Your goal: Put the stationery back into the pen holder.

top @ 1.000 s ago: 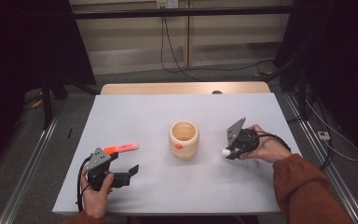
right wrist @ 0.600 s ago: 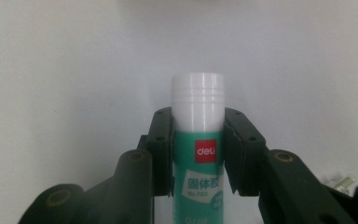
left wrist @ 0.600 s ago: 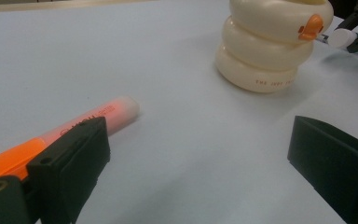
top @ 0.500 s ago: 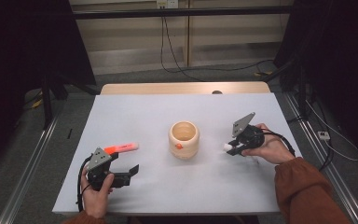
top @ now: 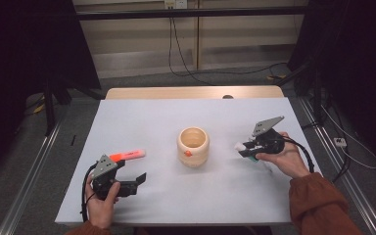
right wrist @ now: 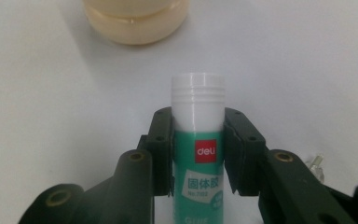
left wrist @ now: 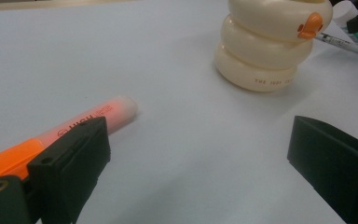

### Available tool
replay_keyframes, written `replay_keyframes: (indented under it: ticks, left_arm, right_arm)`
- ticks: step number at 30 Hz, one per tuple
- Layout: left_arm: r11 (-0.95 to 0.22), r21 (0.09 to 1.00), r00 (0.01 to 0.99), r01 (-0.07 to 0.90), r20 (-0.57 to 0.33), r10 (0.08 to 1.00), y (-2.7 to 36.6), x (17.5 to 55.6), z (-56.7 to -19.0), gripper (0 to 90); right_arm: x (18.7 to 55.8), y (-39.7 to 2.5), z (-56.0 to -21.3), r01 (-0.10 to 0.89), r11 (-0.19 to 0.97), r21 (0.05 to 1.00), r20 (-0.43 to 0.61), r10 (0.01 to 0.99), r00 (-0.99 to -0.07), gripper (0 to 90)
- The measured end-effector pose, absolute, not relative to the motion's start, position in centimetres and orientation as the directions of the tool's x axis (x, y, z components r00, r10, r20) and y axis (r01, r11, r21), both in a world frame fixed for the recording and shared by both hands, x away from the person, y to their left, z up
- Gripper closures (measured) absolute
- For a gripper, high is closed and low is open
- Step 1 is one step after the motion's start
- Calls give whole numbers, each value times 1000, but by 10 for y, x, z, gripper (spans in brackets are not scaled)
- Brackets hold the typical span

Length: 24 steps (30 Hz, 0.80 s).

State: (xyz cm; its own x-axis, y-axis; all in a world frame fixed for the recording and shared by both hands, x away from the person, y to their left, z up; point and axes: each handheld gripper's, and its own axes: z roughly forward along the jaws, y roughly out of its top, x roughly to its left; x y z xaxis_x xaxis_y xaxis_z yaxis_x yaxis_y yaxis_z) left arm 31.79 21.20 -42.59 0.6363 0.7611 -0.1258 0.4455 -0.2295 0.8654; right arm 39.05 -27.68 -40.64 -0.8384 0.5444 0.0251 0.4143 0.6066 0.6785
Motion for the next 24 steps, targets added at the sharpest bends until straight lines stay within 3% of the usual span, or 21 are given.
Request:
replay_keyframes:
  ticks: [12, 24]
  left_arm:
    - [-229, 867, 642, 442, -127, 756, 211, 318, -426, 56]
    - [-227, 869, 645, 440, -130, 753, 211, 317, -426, 56]
  right_arm:
    - [373, -276, -415, 425, 446, 788, 54, 637, -769, 661]
    - [369, -271, -407, 349, 305, 886, 92, 622, -777, 661]
